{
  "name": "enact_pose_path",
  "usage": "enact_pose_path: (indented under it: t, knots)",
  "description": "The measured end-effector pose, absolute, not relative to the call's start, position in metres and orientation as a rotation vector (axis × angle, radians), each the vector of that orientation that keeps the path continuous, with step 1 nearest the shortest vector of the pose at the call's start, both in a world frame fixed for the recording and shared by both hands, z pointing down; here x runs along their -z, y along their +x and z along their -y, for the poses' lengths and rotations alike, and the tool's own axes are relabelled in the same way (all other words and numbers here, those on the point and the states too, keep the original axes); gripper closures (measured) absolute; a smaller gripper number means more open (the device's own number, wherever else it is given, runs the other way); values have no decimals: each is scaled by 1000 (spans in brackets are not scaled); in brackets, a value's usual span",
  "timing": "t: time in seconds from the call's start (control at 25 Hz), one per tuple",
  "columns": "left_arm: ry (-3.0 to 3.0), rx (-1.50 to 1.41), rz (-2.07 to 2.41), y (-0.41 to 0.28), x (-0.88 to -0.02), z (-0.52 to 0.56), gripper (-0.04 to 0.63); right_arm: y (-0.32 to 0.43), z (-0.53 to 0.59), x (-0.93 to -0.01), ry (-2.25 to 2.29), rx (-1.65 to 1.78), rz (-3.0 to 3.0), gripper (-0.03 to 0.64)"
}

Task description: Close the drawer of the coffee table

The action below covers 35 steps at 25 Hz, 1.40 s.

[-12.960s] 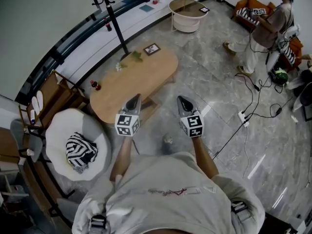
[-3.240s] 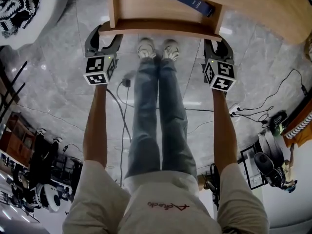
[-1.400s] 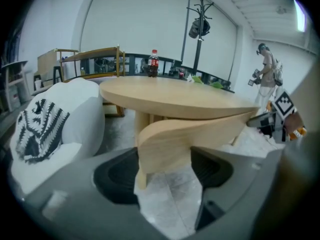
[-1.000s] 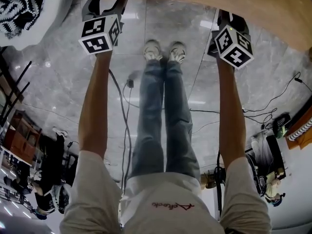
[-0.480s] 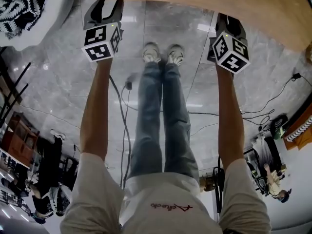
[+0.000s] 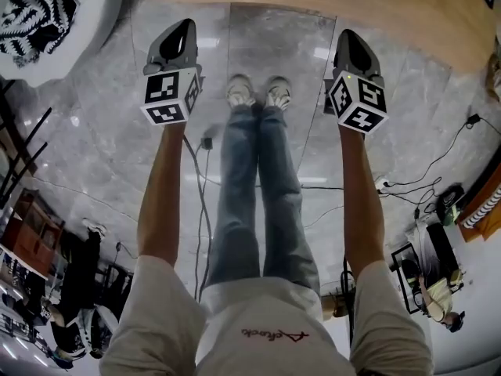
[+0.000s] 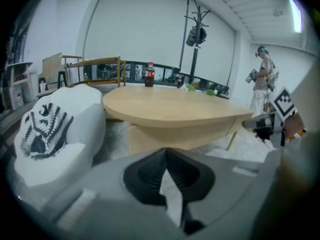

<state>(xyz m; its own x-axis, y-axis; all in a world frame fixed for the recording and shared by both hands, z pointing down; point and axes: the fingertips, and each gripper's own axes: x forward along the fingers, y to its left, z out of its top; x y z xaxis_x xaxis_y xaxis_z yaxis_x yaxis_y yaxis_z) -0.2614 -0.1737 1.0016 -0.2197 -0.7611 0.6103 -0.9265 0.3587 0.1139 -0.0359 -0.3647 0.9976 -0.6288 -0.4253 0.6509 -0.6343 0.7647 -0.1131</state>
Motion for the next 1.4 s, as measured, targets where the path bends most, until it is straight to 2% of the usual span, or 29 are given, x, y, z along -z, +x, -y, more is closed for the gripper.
enact_pose_path:
  t: [0.32, 0.8, 1.4]
  knots:
    - [1596, -372, 2065, -234, -912, 189, 595, -31, 352, -913, 733, -330, 2434, 611]
    - [1725, -333, 2171, -228, -704, 237, 595, -49, 383, -700, 761, -240, 2615, 611]
    - [1792, -275, 2261, -181, -461, 223, 595, -13, 348, -452, 785, -98, 2743, 611]
